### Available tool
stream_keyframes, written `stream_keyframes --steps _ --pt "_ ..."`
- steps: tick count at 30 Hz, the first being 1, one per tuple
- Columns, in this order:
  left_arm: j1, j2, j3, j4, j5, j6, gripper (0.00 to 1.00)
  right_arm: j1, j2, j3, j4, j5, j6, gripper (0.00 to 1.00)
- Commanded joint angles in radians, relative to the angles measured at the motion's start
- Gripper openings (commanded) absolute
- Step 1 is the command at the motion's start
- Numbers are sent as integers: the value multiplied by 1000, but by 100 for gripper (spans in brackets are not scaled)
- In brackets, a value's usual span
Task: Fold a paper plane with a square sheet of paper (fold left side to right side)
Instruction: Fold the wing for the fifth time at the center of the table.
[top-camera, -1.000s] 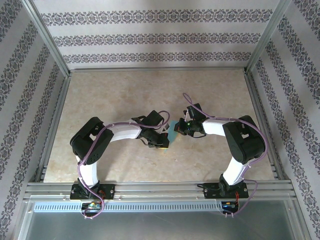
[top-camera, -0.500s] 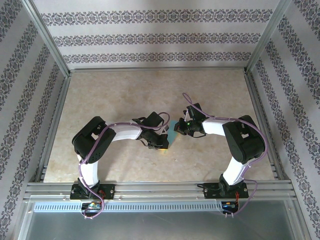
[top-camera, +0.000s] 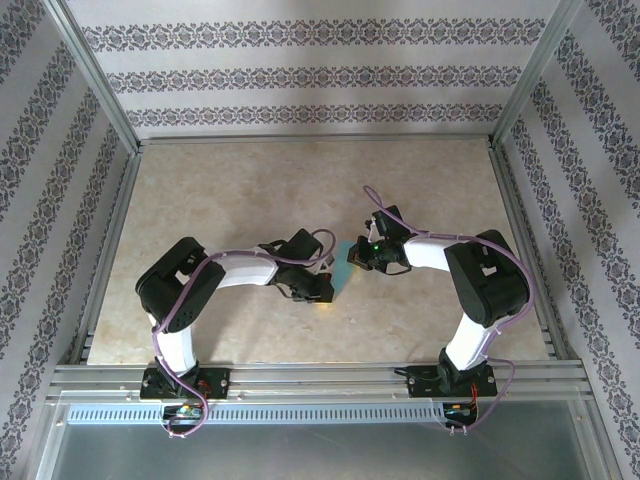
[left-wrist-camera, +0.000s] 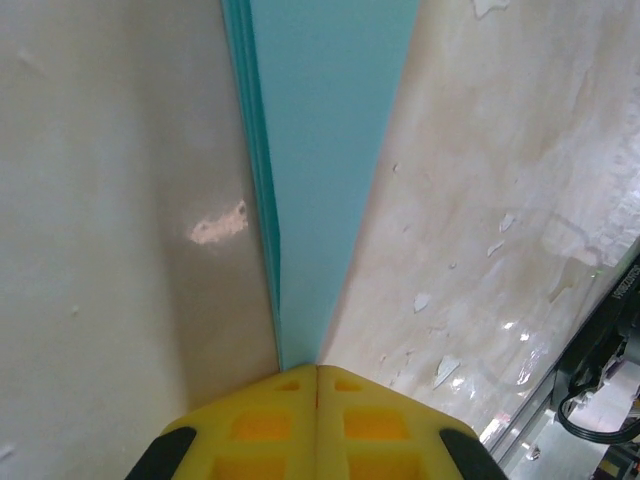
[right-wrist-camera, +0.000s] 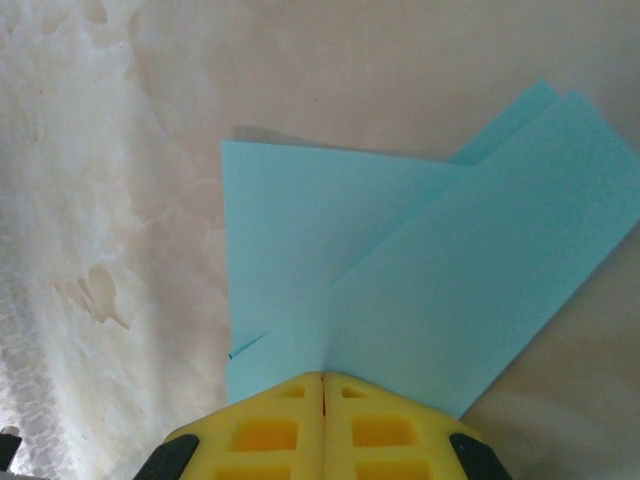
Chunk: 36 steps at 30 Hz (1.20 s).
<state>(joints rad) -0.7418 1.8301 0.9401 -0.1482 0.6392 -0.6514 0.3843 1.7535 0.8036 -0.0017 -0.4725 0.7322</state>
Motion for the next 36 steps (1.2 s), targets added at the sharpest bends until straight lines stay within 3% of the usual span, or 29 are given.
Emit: stream_keyframes --steps 1,14,20,36 --pt "-32 -14 -37 -90 -11 -2 0 9 61 -21 -114 80 -22 0" --pt "-41 -81 -77 -104 -36 -10 0 13 55 -20 -119 80 -22 0" --pt "-6 -141 -40 -84 -7 -16 0 17 52 -17 -121 81 -19 0" --pt "7 104 209 -90 -6 58 0 24 57 -15 -119 83 -14 0"
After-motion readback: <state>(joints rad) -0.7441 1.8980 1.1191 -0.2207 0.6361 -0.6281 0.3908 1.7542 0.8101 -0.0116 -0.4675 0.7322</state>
